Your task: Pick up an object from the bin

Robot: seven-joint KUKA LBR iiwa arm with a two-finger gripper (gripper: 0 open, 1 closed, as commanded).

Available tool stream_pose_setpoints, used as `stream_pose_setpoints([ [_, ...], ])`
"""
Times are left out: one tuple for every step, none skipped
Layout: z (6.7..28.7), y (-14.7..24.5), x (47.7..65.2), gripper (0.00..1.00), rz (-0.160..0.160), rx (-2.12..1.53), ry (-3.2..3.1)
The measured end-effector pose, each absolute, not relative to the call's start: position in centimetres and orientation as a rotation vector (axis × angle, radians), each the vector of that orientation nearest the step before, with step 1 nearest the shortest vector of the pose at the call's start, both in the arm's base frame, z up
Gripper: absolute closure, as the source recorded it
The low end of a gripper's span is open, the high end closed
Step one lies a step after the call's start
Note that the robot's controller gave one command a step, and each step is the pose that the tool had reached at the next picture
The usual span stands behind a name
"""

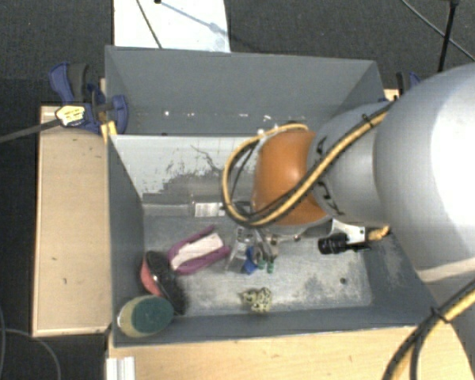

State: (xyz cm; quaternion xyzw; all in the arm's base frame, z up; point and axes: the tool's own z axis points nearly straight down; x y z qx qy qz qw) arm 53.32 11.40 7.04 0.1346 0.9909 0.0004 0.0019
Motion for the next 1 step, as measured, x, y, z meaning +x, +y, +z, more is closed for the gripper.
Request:
stream_pose_setpoints([
  [7.09,7.32,57.4,1.0,-0.001,0.307,3.12],
])
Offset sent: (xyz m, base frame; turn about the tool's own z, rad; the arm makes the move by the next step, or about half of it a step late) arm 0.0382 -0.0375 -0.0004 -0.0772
